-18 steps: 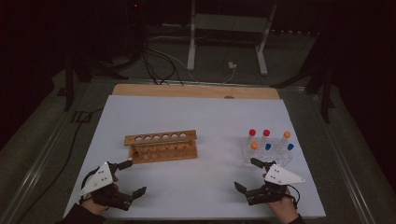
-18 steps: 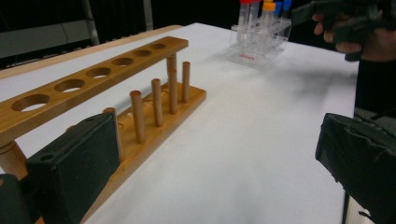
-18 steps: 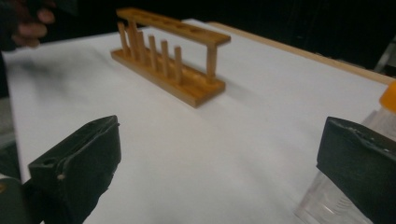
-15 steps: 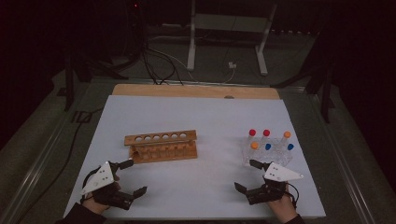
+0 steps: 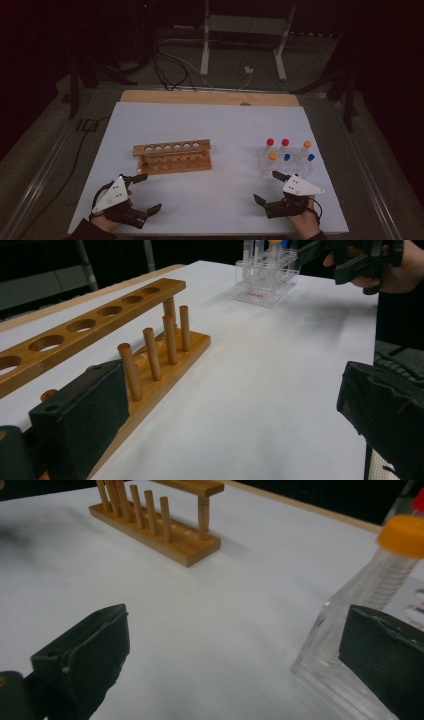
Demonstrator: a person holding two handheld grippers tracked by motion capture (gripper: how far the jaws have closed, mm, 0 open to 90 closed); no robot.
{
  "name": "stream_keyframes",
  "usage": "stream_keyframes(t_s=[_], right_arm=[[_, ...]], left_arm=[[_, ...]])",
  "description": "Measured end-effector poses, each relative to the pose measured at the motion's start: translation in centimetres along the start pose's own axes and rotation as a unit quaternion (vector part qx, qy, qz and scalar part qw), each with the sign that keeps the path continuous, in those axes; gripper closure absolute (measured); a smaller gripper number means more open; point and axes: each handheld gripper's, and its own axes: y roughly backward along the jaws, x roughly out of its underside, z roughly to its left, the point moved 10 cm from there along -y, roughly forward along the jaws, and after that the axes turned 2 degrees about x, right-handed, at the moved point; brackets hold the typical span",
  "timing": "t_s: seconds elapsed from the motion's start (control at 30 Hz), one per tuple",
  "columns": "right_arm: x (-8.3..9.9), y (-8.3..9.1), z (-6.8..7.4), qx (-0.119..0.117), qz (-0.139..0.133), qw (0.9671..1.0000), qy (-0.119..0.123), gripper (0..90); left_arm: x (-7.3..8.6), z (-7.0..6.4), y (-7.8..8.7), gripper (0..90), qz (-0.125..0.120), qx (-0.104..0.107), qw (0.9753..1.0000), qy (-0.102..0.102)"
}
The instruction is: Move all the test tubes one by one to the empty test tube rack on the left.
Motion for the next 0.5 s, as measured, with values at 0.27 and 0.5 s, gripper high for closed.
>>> stream_keyframes(t_s=[0.27, 0.5], right_arm=[[0.3, -0.7, 1.0, -0.034, 0.044, 0.9978, -0.035, 0.0], [-0.6, -0.5, 2.3, -0.042, 0.043, 0.9980, -0.016, 0.0]], left_arm=[[0.4, 0.0, 0.3, 0.4, 0.007, 0.008, 0.9999, 0.009], [0.7, -0.3, 0.1, 0.4, 0.021, 0.019, 0.9996, 0.009]])
